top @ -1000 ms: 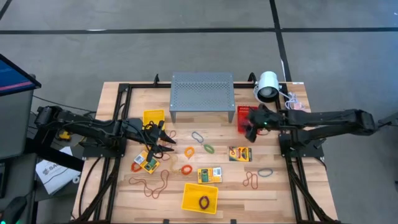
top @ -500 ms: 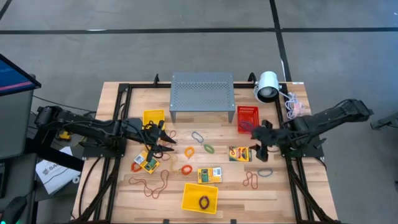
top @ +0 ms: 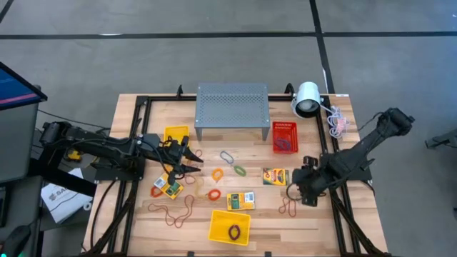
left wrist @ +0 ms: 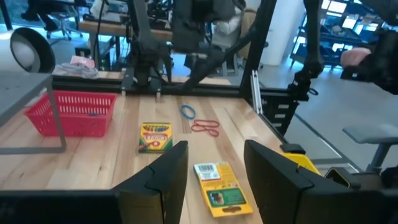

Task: Pick & Place Office Desk Supplies
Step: Put the blue rubber band into the red bin

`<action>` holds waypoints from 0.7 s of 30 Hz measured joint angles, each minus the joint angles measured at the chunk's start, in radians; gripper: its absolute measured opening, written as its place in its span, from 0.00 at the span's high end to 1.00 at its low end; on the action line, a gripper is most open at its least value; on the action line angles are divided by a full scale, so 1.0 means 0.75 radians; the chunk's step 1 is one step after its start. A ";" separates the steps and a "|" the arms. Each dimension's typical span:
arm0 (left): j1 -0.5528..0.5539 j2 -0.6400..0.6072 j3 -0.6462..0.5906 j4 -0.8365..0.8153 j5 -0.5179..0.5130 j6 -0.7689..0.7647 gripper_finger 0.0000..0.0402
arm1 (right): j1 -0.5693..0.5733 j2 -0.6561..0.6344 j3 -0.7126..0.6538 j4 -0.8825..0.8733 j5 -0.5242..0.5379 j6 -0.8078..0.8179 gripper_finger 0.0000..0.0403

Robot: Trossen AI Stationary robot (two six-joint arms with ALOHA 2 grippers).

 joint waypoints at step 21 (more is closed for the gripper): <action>-0.033 0.000 0.000 0.072 0.000 -0.126 0.61 | 0.186 0.405 -0.003 0.008 -0.030 -0.016 0.47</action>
